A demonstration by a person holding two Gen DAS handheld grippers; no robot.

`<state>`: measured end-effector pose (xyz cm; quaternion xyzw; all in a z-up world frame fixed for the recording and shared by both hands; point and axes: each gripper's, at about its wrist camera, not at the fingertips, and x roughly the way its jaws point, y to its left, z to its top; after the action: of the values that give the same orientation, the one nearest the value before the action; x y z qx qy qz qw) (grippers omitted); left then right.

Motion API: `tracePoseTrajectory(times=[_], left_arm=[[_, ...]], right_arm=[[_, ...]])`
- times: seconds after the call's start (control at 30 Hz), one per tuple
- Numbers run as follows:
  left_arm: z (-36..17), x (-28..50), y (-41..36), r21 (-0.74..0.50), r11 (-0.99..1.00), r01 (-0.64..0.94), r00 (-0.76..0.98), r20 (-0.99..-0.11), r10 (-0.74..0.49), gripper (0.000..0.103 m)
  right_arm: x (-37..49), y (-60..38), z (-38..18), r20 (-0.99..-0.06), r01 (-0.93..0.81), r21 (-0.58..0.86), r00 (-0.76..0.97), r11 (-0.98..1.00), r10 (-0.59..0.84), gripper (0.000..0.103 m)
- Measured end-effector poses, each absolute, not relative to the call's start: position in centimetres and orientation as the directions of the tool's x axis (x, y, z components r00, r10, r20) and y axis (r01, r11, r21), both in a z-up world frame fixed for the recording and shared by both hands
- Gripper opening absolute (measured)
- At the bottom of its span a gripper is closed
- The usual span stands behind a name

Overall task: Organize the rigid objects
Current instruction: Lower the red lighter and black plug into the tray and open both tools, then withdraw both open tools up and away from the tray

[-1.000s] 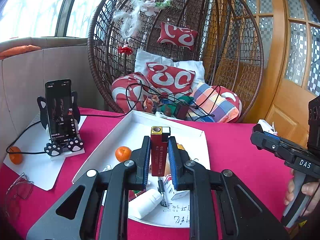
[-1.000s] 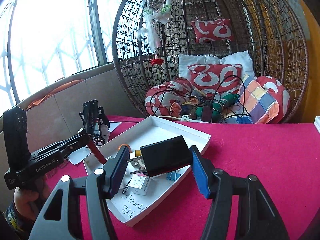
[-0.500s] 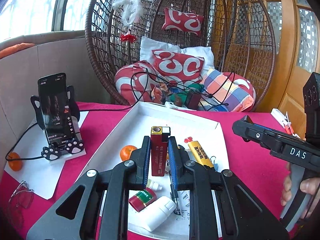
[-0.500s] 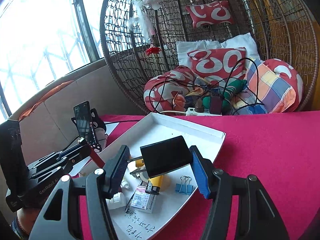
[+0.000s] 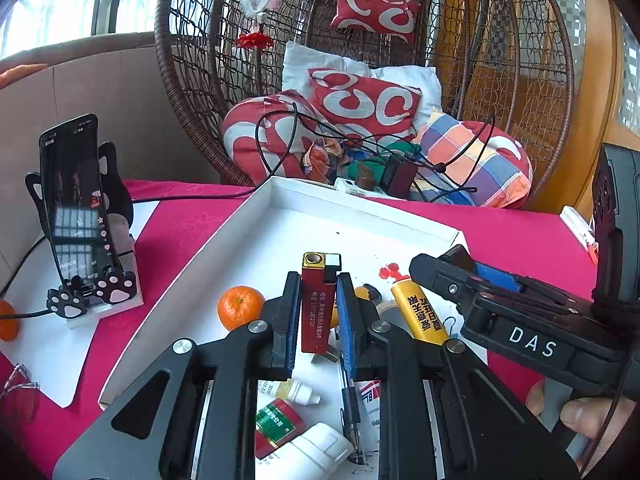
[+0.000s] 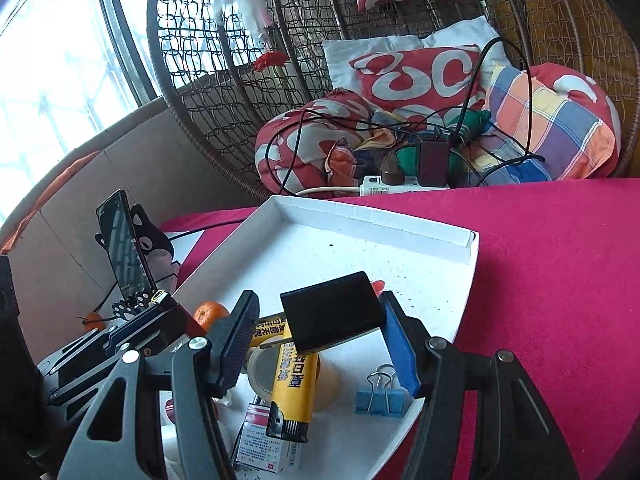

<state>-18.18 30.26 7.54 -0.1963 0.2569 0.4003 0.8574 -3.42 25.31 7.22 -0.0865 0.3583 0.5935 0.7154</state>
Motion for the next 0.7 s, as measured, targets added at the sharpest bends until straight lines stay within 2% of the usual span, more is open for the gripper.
tracePoseTrajectory(times=[0.2, 0.23, 0.27, 0.3, 0.33, 0.37, 0.4, 0.43, 0.47, 0.5, 0.53, 0.7], left_arm=[[7.7, -18.4, 30.4, -0.148, 0.590, -0.793, 0.550, -0.591, 0.590, 0.017], [7.8, -18.4, 30.3, -0.147, 0.584, -0.799, 0.545, -0.588, 0.598, 0.021], [7.9, -18.6, 30.2, -0.148, 0.578, -0.803, 0.542, -0.584, 0.604, 0.024], [8.0, -18.7, 30.2, -0.142, 0.568, -0.811, 0.532, -0.583, 0.614, 0.035], [8.1, -18.8, 30.2, -0.134, 0.555, -0.821, 0.519, -0.581, 0.627, 0.051], [8.2, -19.1, 30.2, -0.130, 0.541, -0.831, 0.507, -0.578, 0.639, 0.062], [8.2, -19.4, 30.3, -0.136, 0.530, -0.837, 0.502, -0.574, 0.647, 0.081], [8.3, -19.8, 30.3, -0.146, 0.519, -0.842, 0.501, -0.567, 0.654, 0.090], [8.3, -20.1, 30.3, -0.157, 0.510, -0.846, 0.501, -0.559, 0.660, 0.094], [8.4, -20.3, 30.1, -0.152, 0.497, -0.854, 0.490, -0.556, 0.671, 0.103], [8.4, -20.5, 29.8, -0.140, 0.488, -0.862, 0.476, -0.556, 0.682, 0.103], [8.4, -21.1, 28.4, -0.152, 0.483, -0.862, 0.482, -0.540, 0.690, 0.103]], right_arm=[[-3.4, 25.2, 6.8, -0.613, -0.897, 0.305, 0.071, 0.319, 0.787, 0.063], [-3.3, 25.1, 6.9, -0.610, -0.894, 0.307, 0.079, 0.327, 0.789, 0.070], [-3.2, 25.0, 6.9, -0.605, -0.890, 0.311, 0.085, 0.333, 0.792, 0.084], [-3.2, 24.9, 7.1, -0.598, -0.888, 0.311, 0.095, 0.339, 0.796, 0.086], [-3.2, 24.7, 7.2, -0.591, -0.887, 0.310, 0.103, 0.342, 0.800, 0.086], [-3.1, 24.6, 7.3, -0.587, -0.885, 0.307, 0.114, 0.351, 0.802, 0.086], [-3.0, 24.3, 7.4, -0.583, -0.881, 0.304, 0.129, 0.362, 0.802, 0.086], [-2.8, 24.0, 7.5, -0.578, -0.876, 0.302, 0.144, 0.375, 0.803, 0.087], [-2.5, 23.6, 7.7, -0.571, -0.870, 0.305, 0.158, 0.387, 0.805, 0.094], [-2.3, 23.5, 7.7, -0.568, -0.863, 0.304, 0.176, 0.404, 0.804, 0.099], [-2.1, 23.1, 7.9, -0.559, -0.859, 0.309, 0.182, 0.407, 0.809, 0.103], [-2.9, 21.4, 8.8, -0.520, -0.868, 0.293, 0.207, 0.401, 0.829, 0.103]])
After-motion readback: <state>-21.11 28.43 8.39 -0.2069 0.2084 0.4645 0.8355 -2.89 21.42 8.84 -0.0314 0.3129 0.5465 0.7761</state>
